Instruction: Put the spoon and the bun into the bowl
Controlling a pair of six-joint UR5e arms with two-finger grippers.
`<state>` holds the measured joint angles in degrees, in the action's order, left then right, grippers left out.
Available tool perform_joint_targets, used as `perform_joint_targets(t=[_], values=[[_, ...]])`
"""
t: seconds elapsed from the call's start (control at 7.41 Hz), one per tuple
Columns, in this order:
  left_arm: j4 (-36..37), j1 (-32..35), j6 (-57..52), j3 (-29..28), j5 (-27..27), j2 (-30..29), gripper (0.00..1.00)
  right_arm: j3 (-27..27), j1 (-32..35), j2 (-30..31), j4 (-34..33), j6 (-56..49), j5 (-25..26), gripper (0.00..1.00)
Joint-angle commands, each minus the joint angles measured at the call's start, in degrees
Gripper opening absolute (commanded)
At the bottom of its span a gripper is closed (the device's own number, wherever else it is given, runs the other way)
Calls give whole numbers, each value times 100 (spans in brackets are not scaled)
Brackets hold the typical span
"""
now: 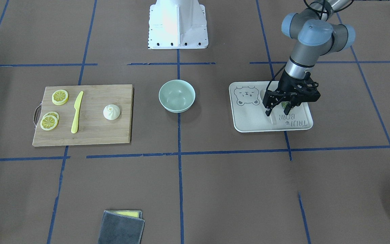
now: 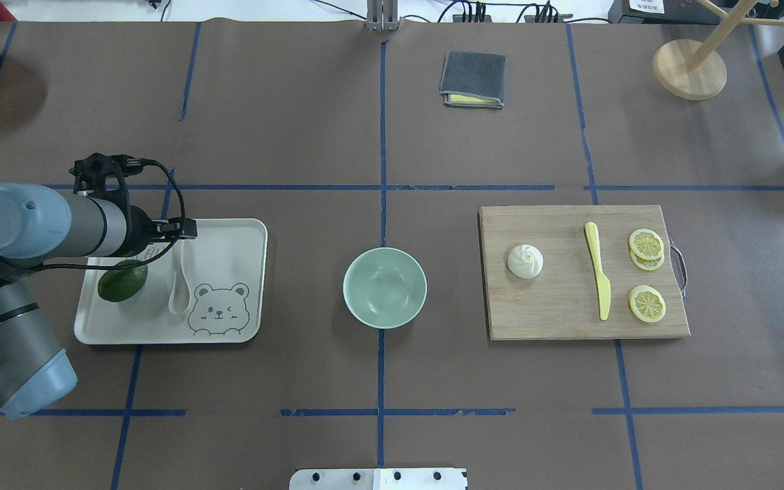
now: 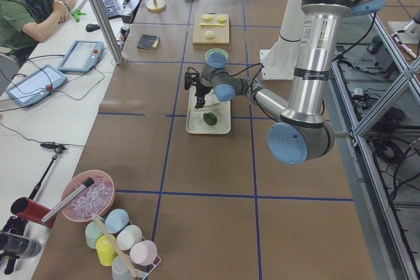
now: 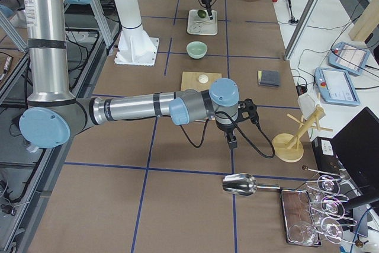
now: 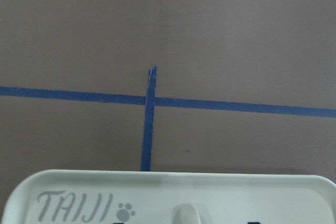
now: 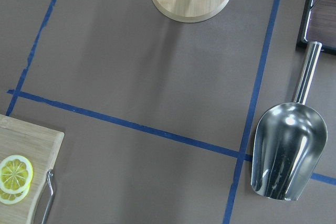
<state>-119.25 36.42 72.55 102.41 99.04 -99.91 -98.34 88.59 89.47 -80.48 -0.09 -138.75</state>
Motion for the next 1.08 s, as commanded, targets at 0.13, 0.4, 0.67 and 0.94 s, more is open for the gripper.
perform_joint_targets(t=[0.13, 0.4, 0.67, 0.94], values=[[86, -144, 75, -116, -69, -64, 70, -1, 0, 0, -3, 0, -3, 100], [86, -240, 75, -133, -69, -55, 69, -1, 0, 0, -3, 0, -3, 100], [86, -320, 75, -177, -78, -37, 69, 7, 0, 0, -3, 0, -3, 100], [95, -346, 75, -186, -183, -37, 60, 16, 0, 0, -3, 0, -12, 100]])
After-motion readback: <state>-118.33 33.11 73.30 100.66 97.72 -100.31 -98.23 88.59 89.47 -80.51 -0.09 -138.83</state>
